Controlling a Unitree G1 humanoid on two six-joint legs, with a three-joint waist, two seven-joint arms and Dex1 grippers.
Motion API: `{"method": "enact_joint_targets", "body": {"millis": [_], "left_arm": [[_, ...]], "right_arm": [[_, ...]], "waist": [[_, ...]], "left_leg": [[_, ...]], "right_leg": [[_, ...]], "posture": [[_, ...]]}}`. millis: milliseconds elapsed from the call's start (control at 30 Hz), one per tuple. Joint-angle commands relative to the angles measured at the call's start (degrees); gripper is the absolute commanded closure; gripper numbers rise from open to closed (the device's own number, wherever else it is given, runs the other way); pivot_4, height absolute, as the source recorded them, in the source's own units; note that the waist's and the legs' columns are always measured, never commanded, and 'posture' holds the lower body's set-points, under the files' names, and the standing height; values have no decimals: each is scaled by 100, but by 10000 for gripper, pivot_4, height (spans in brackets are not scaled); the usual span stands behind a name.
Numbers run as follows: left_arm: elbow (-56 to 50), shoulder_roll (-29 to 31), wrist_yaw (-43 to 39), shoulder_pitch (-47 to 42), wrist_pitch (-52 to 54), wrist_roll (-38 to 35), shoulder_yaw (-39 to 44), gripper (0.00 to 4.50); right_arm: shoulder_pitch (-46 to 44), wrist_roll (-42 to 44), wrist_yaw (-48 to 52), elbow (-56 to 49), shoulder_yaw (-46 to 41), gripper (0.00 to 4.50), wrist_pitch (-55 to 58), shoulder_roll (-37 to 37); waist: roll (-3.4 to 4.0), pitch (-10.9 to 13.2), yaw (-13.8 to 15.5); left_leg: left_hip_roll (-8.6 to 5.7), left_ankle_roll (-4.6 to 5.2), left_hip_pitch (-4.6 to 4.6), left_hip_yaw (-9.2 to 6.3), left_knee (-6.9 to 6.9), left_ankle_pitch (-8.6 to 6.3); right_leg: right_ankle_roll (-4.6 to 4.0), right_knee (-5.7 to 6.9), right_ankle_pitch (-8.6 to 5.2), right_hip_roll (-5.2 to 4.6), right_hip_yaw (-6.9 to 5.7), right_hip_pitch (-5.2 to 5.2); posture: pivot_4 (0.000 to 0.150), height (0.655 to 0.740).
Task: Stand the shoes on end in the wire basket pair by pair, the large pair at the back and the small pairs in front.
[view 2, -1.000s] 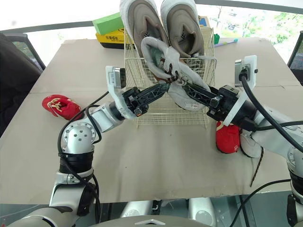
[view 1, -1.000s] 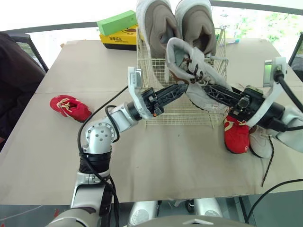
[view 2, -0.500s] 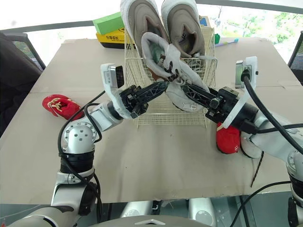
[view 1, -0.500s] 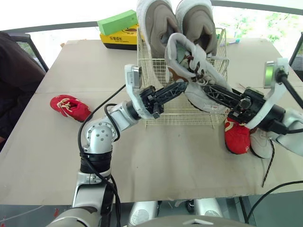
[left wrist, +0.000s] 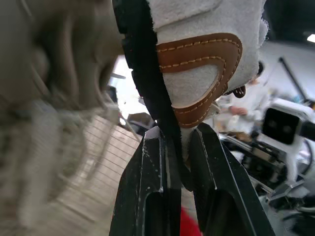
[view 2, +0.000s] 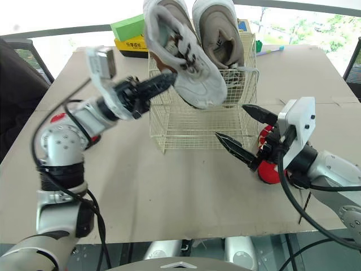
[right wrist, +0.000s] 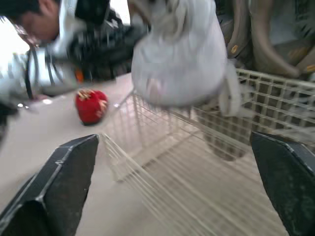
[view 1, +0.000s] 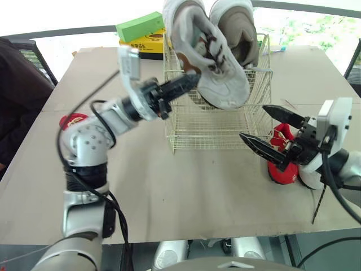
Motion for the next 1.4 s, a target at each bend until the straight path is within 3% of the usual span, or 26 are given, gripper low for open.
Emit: {"method": "enact_joint_targets", "body": {"millis": [33,167,200,367,700,900,933,1000,1167,1267,1400], "left_arm": [[398,870,-731,-854,-185,673,-61,44037],[826,1294,-1322,-1228,-578,1366,-381,44037],[966,1341,-1429,-1321,-748,1603,-462,44037],[1454,1434,-1755,-1603,-1331,2414,-712,44037],[1409,1357,-2188,-887,-2854,3792,-1281,44037],[1603,1391,-2414,-697,-2863,3984,-1302,44037],[1608,1425,-2497,-684,-2853,3986,-1302,33991],[1592,1450,-2590,-672,-2833,3933,-1225,28552],[1526,1440,-2645,-747,-2519,3517,-784,5967],[1433,1422,-2611,-762,-2198,3173,-470,5967],[908,1299,-2428,-795,-1022,1839,235,5967]], "right_arm": [[873,-411,967,-279,-1281,0,-651,139],[1374,-473,1488,78,-2105,0,-993,386],[1459,-187,1770,255,-2302,0,-899,317],[1791,-355,2385,384,-2798,0,-856,94],[1886,-610,2702,397,-2544,0,-848,202],[1904,-660,2758,385,-2384,0,-850,303],[1919,-703,2772,387,-2353,0,-869,327],[1989,-756,2838,389,-2303,0,-875,363],[2097,-866,2947,381,-2256,0,-902,442],[2128,-890,3002,405,-2242,0,-904,472],[2125,-1183,2816,546,-2132,0,-790,446]], "waist": [[-14,8,21],[-27,11,8],[-29,10,9],[-28,9,2],[-27,6,8],[-30,7,13],[-30,7,10],[-29,7,5],[-29,7,0],[-30,7,3],[-30,8,4]], "left_leg": [[1,0,3,8,0,0],[3,-1,-3,-3,-1,0],[3,-1,-1,1,-3,-1],[8,0,6,11,-4,-1],[12,0,13,21,-5,-1],[10,4,2,15,-5,-4],[10,4,2,15,-5,-4],[10,4,5,18,-5,-4],[12,4,13,23,-4,-4],[12,4,13,23,-3,-4],[11,5,9,19,-2,-4]], "right_leg": [[-1,-1,0,-3,6,0],[-1,-9,1,4,-3,1],[-1,-10,1,2,0,2],[-7,-13,-2,2,5,5],[-2,-9,3,-9,14,5],[-1,-10,4,-14,7,-1],[-1,-10,4,-13,7,-1],[-1,-9,4,-12,7,-1],[0,3,3,-10,11,-1],[1,4,3,-9,9,-1],[1,3,4,-11,5,-1]], "posture": [[1500,7400],[1500,7400],[1500,7400],[1500,7400],[1500,7400],[1500,7400],[1500,7400],[1500,7400],[1500,7400],[1500,7400],[1500,7400]]}}
